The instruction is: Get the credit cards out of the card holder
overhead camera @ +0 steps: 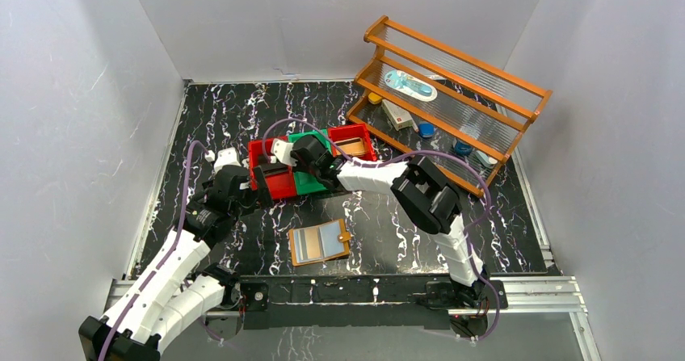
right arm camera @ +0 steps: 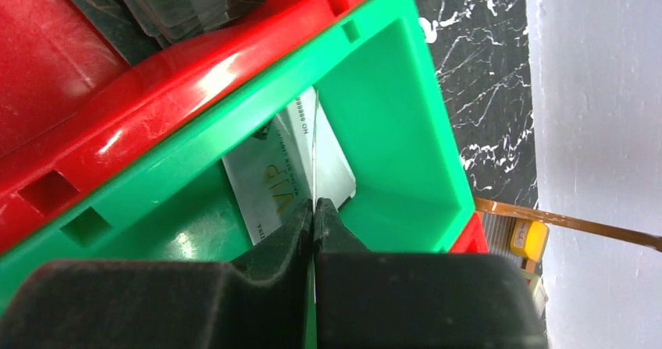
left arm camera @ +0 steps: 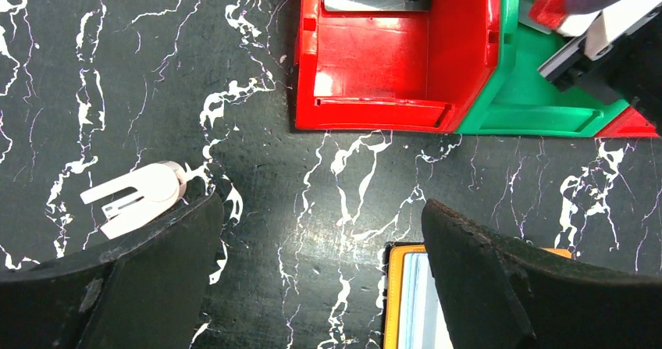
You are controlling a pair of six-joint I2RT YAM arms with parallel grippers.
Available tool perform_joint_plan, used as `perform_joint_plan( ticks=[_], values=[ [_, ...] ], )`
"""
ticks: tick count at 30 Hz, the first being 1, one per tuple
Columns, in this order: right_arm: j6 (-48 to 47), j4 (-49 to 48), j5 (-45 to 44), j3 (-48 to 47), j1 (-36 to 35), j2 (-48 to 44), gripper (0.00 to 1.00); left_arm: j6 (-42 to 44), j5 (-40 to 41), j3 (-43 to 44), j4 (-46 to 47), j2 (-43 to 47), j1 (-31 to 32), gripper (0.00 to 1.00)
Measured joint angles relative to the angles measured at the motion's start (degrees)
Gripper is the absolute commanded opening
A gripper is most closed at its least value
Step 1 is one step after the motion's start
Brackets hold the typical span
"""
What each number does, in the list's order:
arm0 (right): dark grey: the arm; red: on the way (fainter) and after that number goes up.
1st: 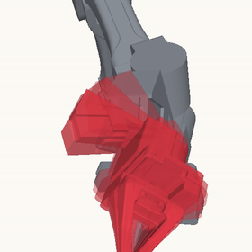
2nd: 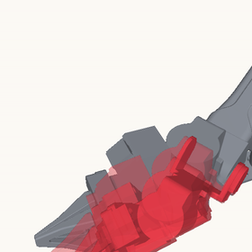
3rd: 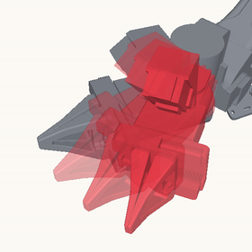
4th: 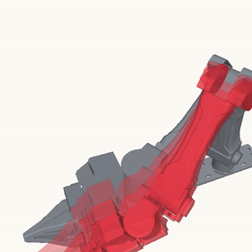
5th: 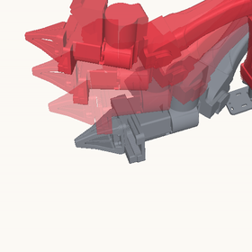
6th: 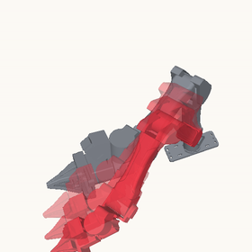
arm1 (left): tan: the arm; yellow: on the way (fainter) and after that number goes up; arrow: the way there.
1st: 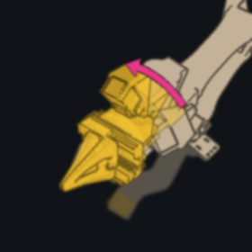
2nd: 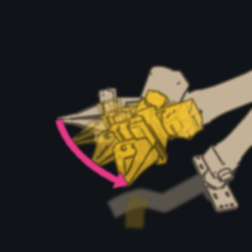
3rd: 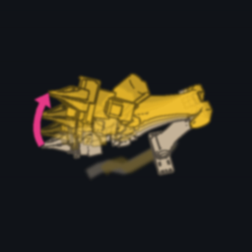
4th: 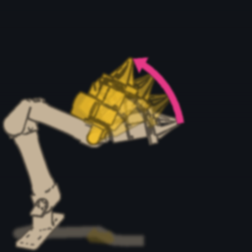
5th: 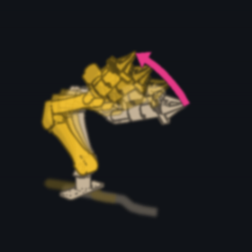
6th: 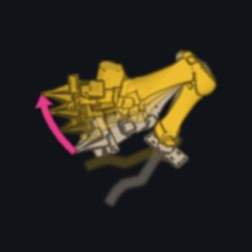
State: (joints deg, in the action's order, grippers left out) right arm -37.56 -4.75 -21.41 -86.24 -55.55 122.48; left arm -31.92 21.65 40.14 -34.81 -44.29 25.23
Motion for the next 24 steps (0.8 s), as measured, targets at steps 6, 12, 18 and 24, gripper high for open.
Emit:
perform_joint_plan(
  ticks=[6, 12, 18, 24],
  values=[
    [-0.8, 1.2, 1.8, -0.2, 0.0, 0.7, 0.48, 0.0, 0.0, 0.0, 0.0, 0.0, 0.0, 0.98],
    [-0.8, 0.9, 3.2, 2.0, 0.0, -0.6, 0.57, 0.2, -0.2, 0.0, 0.0, -0.1, 0.0, 0.98],
    [1.8, 0.2, 3.0, 2.5, 0.0, -1.5, 0.59, 0.4, -0.6, 0.0, 0.0, -0.6, 0.0, 0.98],
    [12.4, 2.3, 1.2, 2.5, 0.0, -4.0, 0.61, 0.4, -1.1, 0.0, 0.0, -0.8, 0.0, 0.99]
  ],
)
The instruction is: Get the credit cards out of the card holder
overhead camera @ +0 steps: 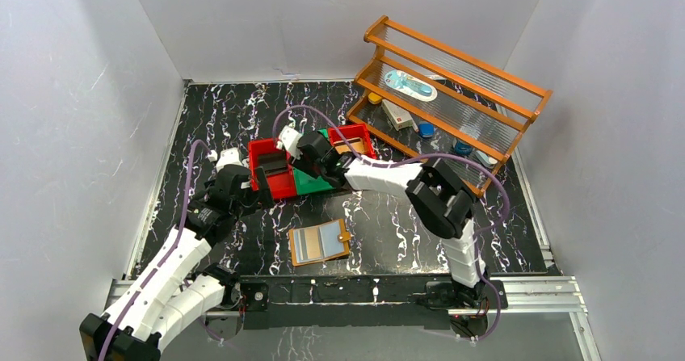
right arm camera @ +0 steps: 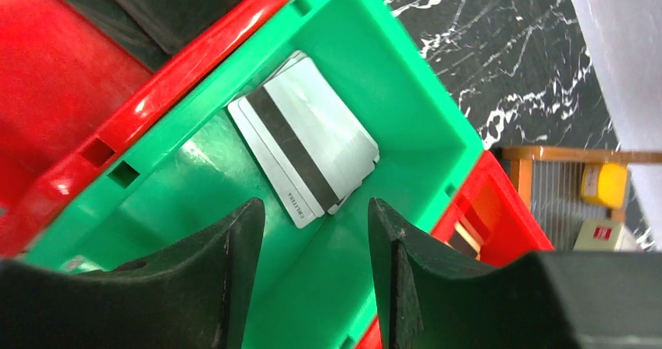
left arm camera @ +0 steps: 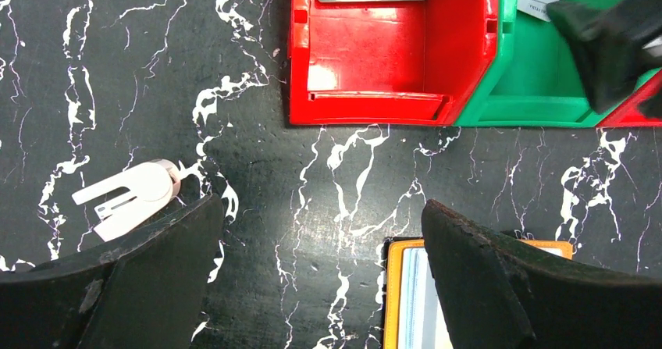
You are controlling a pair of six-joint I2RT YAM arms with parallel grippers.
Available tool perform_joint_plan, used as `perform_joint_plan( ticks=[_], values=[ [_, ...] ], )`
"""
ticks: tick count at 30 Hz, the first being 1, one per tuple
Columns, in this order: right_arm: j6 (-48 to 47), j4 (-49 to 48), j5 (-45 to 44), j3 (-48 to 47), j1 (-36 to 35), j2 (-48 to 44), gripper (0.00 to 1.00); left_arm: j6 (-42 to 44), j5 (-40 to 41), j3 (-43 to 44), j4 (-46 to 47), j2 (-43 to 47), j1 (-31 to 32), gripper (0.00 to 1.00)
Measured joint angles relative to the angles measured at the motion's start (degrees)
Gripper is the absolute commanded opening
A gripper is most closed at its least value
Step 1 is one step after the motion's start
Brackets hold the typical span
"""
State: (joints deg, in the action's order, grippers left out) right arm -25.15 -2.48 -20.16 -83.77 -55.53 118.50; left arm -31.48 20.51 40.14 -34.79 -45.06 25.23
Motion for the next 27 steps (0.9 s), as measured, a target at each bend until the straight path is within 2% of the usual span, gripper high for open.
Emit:
perform_joint_plan(
  ticks=[9, 15, 18, 20, 27],
  values=[
    [30.6, 7.9, 2.7, 2.0, 0.0, -16.3, 0.61, 0.0, -0.6, 0.0, 0.0, -0.7, 0.0, 0.99],
    [51.6, 3.6, 12.8, 19.0, 0.0, -29.1, 0.54, 0.1, -1.4, 0.0, 0.1, -1.0, 0.0, 0.98],
    [60.2, 1.9, 16.5, 26.4, -0.4, -30.4, 0.60, 0.3, -1.7, 0.0, 0.1, -1.4, 0.0, 0.98],
    [64.6, 3.0, 16.0, 28.6, -2.2, -29.7, 0.63, 0.4, -1.7, 0.0, 0.1, -1.7, 0.0, 0.98],
    [70.0, 8.2, 8.5, 23.5, -13.0, -24.2, 0.73, 0.2, -0.3, 0.0, -0.1, -0.9, 0.0, 0.98]
  ],
)
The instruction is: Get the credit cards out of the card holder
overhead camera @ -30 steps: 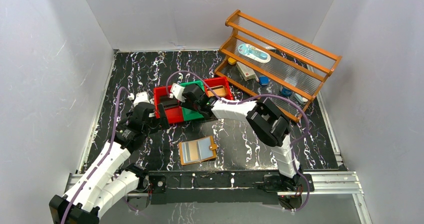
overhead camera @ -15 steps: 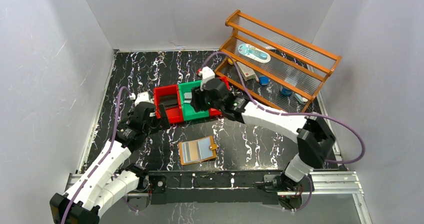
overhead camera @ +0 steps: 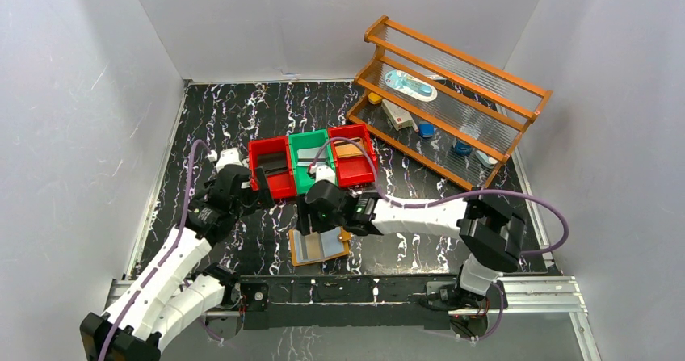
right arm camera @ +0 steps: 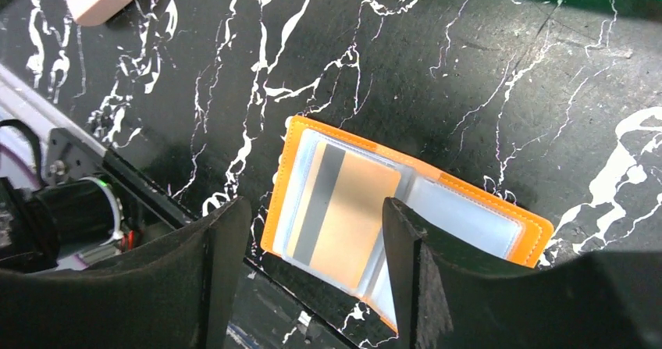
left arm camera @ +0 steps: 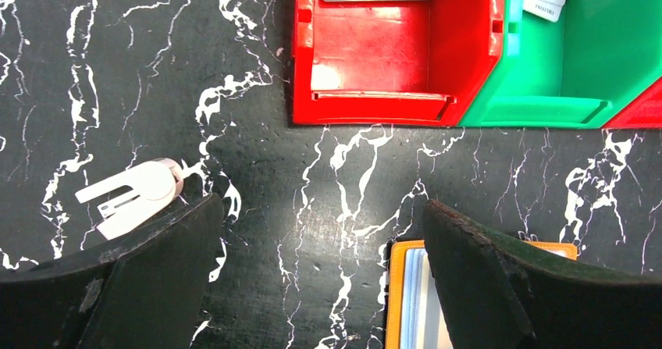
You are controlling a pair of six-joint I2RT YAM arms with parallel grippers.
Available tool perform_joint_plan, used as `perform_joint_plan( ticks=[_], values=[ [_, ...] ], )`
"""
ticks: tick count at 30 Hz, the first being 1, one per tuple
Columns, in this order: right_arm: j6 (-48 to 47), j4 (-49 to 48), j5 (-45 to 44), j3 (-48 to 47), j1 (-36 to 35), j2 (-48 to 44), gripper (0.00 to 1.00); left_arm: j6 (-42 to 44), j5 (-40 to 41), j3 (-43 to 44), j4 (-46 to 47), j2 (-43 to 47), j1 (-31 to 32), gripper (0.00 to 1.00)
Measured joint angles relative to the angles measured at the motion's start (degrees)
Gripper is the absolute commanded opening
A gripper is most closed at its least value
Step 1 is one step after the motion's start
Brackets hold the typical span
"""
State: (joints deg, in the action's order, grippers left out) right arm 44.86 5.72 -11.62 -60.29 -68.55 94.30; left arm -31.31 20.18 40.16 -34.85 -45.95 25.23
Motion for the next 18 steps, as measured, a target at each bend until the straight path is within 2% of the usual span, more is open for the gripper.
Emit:
perform_joint_plan(
  ticks=[6, 18],
  values=[
    [1.9, 6.1, -7.7, -5.0, -4.1, 4.0, 0.81, -1.0, 2.8, 0.0, -0.3, 2.7, 0.0, 0.98],
    [4.7, 11.3, -11.3, -9.3, -7.0, 11.9, 0.79, -3.0, 7.4, 0.1, -2.4, 6.7, 0.0, 0.98]
  ],
)
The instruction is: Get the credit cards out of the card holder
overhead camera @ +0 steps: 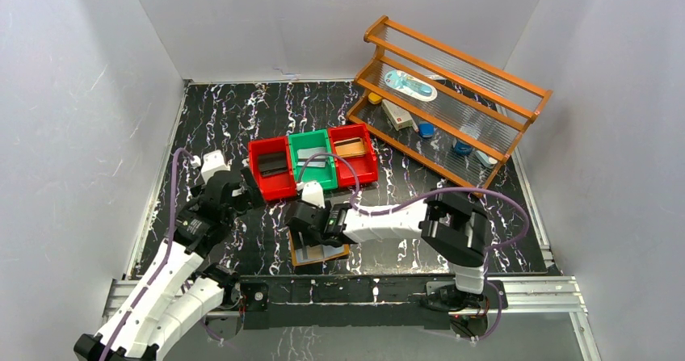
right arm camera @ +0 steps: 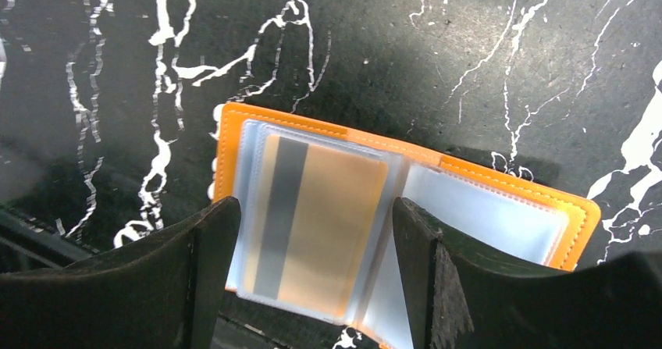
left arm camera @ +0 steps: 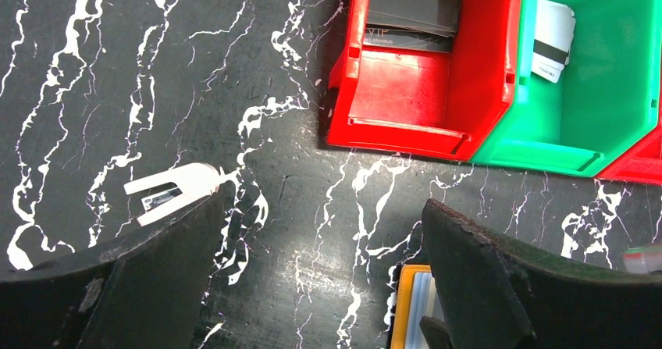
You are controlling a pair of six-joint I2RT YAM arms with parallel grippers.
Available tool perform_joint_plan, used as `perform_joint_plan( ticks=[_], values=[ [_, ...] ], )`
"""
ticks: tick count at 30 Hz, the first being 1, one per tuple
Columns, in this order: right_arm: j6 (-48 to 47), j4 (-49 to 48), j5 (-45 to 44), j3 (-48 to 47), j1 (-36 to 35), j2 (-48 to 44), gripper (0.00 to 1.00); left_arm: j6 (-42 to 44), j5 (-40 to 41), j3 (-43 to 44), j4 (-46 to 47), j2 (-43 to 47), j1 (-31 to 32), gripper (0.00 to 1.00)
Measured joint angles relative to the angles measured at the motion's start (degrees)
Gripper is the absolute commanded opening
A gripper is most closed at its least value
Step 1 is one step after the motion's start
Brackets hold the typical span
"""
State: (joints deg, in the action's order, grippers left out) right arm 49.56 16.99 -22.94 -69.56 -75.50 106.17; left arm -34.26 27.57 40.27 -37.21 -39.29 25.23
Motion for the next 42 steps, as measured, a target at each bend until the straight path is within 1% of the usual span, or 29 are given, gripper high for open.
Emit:
perform_joint_plan(
  ticks=[5, 8, 11, 12, 19, 21, 23, 28, 30, 33, 36, 37, 39, 40, 42],
  values=[
    [1.5, 2.2, -1.4, -1.7, -0.3, 2.3, 0.74, -0.4, 0.6, 0.0, -0.4, 0.7, 0.0, 0.98],
    [2.6, 4.2, -2.6, -3.6, -0.5, 3.7, 0.68, -0.4, 0.6, 0.0, -0.3, 0.5, 0.0, 0.98],
    [3.5, 6.1, -3.6, -5.1, -0.7, 4.6, 0.55, -0.4, 0.6, 0.0, -0.3, 0.4, 0.0, 0.98],
    [3.9, 6.5, -3.9, -5.4, -0.7, 4.8, 0.53, -0.4, 0.6, 0.0, -0.3, 0.3, 0.0, 0.98],
    [5.7, 6.1, -4.3, -4.9, -0.7, 4.6, 0.51, -0.4, 0.5, 0.0, -0.3, 0.1, 0.0, 0.98],
    [5.8, 4.2, -4.3, -3.2, -0.7, 3.7, 0.51, -0.3, 0.3, 0.0, -0.2, -0.1, 0.0, 0.98],
    [5.9, -0.1, -3.7, 0.5, -0.2, 1.6, 0.51, -0.2, -0.2, 0.0, 0.0, -0.4, 0.0, 0.98],
    [8.2, -14.6, 3.4, 13.7, 3.3, -6.1, 0.52, 0.5, -2.6, 0.0, 1.0, -1.7, 0.0, 0.99],
    [9.7, -19.5, 6.1, 18.5, 4.9, -8.8, 0.53, 0.7, -4.5, 0.0, 1.4, -2.2, 0.0, 0.98],
    [11.8, -24.7, 9.1, 22.6, 6.8, -10.5, 0.53, 1.0, -9.4, -0.2, 2.8, -2.8, 0.0, 0.96],
    [13.0, -27.0, 10.7, 23.6, 7.5, -10.6, 0.53, 0.5, -16.5, -1.0, 4.9, -3.0, 0.0, 0.86],
    [13.4, -27.6, 11.1, 23.8, 7.6, -10.6, 0.53, 0.2, -19.5, -1.7, 6.1, -3.1, 0.0, 0.80],
    [13.9, -28.6, 11.5, 24.3, 7.7, -10.6, 0.52, -1.1, -25.8, -3.8, 8.8, -3.6, 0.0, 0.72],
    [14.4, -29.2, 11.7, 24.5, 7.8, -10.6, 0.52, -1.9, -28.9, -5.1, 10.1, -4.0, 0.0, 0.69],
    [15.1, -30.1, 12.2, 25.0, 8.0, -10.6, 0.52, -3.8, -34.5, -8.1, 12.7, -4.9, 0.0, 0.66]
  ],
)
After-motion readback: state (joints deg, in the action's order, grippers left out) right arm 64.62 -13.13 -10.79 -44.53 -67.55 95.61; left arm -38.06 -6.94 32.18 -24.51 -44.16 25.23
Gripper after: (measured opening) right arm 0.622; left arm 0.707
